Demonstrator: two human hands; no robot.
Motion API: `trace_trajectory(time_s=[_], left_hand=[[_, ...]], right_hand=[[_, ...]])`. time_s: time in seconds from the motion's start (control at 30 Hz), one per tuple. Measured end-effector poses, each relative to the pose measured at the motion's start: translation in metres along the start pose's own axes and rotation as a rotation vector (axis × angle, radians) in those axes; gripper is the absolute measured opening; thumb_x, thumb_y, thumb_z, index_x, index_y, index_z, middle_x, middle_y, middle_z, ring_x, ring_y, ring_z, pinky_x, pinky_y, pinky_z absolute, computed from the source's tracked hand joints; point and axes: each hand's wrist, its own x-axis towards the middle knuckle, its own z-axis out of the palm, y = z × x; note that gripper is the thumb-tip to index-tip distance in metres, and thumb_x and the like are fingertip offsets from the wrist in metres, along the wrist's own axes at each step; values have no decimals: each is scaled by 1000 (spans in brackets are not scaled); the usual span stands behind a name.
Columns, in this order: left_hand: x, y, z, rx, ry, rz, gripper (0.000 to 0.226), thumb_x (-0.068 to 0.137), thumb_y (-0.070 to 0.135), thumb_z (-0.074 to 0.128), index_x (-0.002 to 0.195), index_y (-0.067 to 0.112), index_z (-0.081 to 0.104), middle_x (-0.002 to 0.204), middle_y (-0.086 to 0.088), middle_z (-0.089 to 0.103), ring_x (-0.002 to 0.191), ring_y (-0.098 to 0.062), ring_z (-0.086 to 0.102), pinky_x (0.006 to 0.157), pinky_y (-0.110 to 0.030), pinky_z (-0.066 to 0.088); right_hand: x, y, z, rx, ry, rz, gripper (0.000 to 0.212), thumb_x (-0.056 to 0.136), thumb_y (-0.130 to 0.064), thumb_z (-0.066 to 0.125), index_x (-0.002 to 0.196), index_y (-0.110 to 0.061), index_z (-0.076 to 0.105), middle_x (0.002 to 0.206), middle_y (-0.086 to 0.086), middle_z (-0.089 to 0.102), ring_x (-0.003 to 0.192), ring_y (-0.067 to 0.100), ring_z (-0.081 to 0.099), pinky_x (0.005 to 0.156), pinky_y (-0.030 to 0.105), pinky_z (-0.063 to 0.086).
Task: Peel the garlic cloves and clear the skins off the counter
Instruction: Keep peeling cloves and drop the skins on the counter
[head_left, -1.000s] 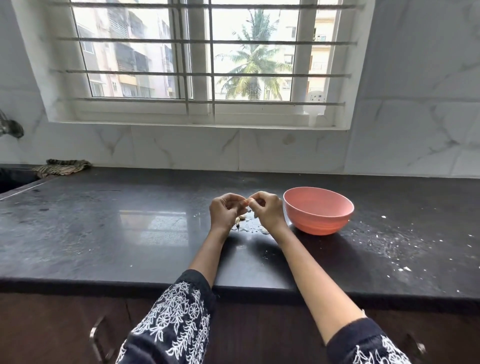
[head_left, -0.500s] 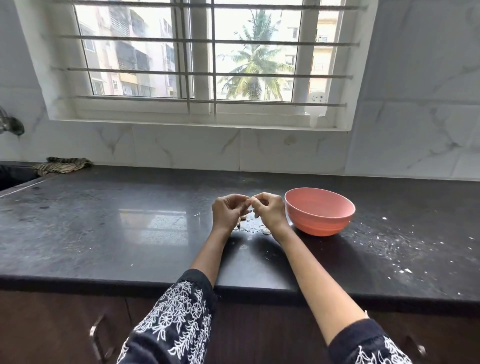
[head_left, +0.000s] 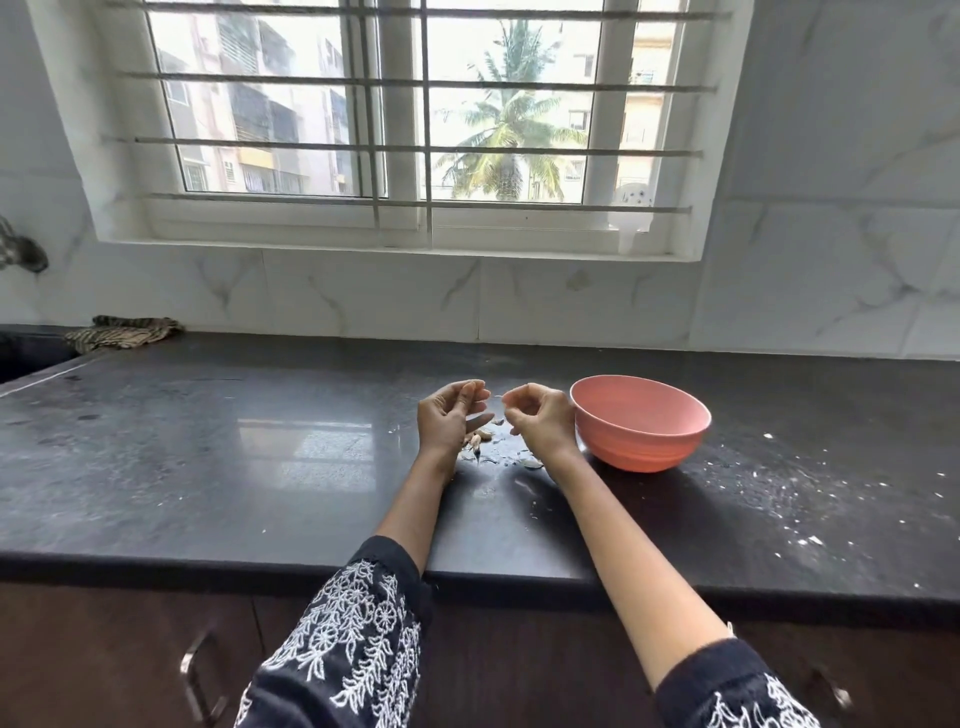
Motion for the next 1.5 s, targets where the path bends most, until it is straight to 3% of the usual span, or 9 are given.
trace_trajectory(time_s=[0.07, 0.17, 0.33, 0.43, 0.5, 0.7, 0.9, 1.13, 1.5], left_hand=[[1, 1, 1, 9, 1, -1, 21, 94, 7, 51, 105, -8, 61, 80, -8, 63, 66, -10, 63, 59, -19, 56], [1, 0, 0, 15, -3, -3, 22, 94, 6, 50, 106, -9, 61, 79, -8, 63, 61, -5, 63, 59, -19, 57], [0, 0, 0, 24, -14, 9, 17, 95, 6, 49, 103, -4, 61, 79, -7, 63, 57, -2, 64, 55, -19, 56], [2, -1, 0, 29, -13, 13, 19, 95, 5, 49, 104, -7, 61, 79, -8, 62, 60, -4, 63, 58, -19, 56], [2, -1, 0, 41, -16, 14, 20, 95, 4, 49, 105, -9, 61, 78, -8, 62, 64, -8, 62, 57, -19, 56], [1, -4, 1, 147, -73, 21, 14, 94, 2, 51, 97, -4, 63, 74, -6, 62, 49, 0, 59, 50, -22, 55], [4, -10, -1, 310, -149, 111, 31, 91, -9, 47, 70, 10, 60, 64, -5, 55, 45, 0, 49, 49, -20, 54], [6, -12, -3, 453, -182, 219, 29, 91, -11, 42, 80, 8, 62, 59, 0, 53, 45, 0, 50, 50, -19, 54], [7, -13, -4, 499, -173, 266, 33, 87, -14, 41, 82, 9, 64, 59, 0, 55, 46, 0, 50, 50, -17, 53]], right_hand=[[-1, -2, -1, -50, 11, -19, 22, 78, 7, 52, 81, -6, 70, 77, 6, 68, 70, 20, 64, 68, 37, 56], [0, -5, 1, -91, 30, -31, 27, 83, 1, 44, 76, -4, 69, 67, 1, 62, 65, 20, 58, 68, 38, 54], [-3, -6, 1, -137, 24, -66, 31, 89, -21, 56, 66, -1, 59, 58, 5, 58, 59, 18, 50, 63, 34, 41], [-3, -7, 0, -190, 2, -103, 5, 80, -5, 60, 77, -8, 63, 64, -2, 58, 62, 13, 52, 63, 25, 42], [-2, -4, 0, -220, -11, -131, 25, 75, 8, 53, 89, -10, 65, 74, 1, 62, 66, 15, 56, 65, 23, 46], [-4, -6, 2, -198, -14, -302, 23, 84, -7, 58, 101, -16, 70, 89, 3, 67, 72, 14, 56, 68, 22, 42], [-5, -5, 2, -255, -34, -338, 12, 82, -9, 63, 85, -17, 72, 83, 1, 64, 78, 18, 59, 68, 38, 49], [-8, -10, -6, -284, 9, -326, 6, 82, -16, 65, 78, -14, 68, 83, -1, 64, 78, 13, 55, 66, 29, 41], [-6, -8, -5, -327, 37, -339, 6, 80, -15, 67, 75, -14, 65, 81, -2, 65, 76, 17, 57, 64, 32, 43]])
